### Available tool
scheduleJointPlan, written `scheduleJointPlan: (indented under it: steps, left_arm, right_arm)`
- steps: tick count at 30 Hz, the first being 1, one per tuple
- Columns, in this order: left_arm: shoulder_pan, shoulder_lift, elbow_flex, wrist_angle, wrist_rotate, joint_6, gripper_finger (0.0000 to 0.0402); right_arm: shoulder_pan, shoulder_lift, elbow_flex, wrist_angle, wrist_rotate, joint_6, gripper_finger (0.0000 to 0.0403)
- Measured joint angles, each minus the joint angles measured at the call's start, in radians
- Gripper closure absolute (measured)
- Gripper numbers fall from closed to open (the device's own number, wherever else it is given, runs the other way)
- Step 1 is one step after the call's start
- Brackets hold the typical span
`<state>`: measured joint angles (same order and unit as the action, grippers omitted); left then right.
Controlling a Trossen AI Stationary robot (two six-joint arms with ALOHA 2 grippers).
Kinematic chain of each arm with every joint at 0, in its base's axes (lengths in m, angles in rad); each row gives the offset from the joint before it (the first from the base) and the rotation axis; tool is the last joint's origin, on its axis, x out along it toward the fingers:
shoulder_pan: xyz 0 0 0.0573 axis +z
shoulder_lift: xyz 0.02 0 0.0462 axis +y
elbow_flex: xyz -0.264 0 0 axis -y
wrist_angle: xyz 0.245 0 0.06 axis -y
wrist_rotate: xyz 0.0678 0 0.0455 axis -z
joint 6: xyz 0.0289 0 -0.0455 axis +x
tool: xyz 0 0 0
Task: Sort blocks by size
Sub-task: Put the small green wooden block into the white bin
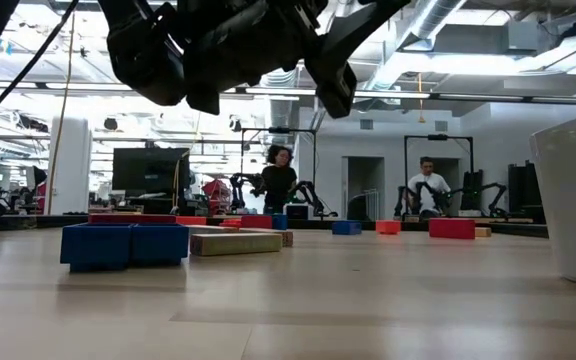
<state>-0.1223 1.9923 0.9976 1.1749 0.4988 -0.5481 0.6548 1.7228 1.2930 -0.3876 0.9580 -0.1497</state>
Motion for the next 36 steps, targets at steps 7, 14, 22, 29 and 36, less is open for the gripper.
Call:
scheduleJointPlan:
  steps: [7,14,22,29,36]
  left_arm:
    - [-0.008,0.002,0.000,-0.038,0.015,0.065,0.0179]
    - [0.034,0.001,0.000,-0.139,0.030,0.126,0.0143]
    - [0.107,0.001,-0.001,-0.463,-0.082,0.276,0.0151]
    - [0.104,-0.023,-0.001,-0.475,-0.196,0.378,0.0152]
    - [0.052,-0.204,-0.067,-0.522,-0.365,0.566,0.0153]
  right_arm:
    - [0.005,-0.002,0.001,-0.021,0.018,0.063,0.0295]
    - [0.058,-0.028,0.000,-0.273,0.013,0.270,0.0362]
    - [0.088,-0.128,0.000,-0.612,-0.119,0.909,0.0362]
    - [0.079,-0.149,-0.007,-0.717,-0.265,1.130,0.0289]
    - [-0.024,-0.131,-0.010,-0.661,-0.472,1.109,0.0231]
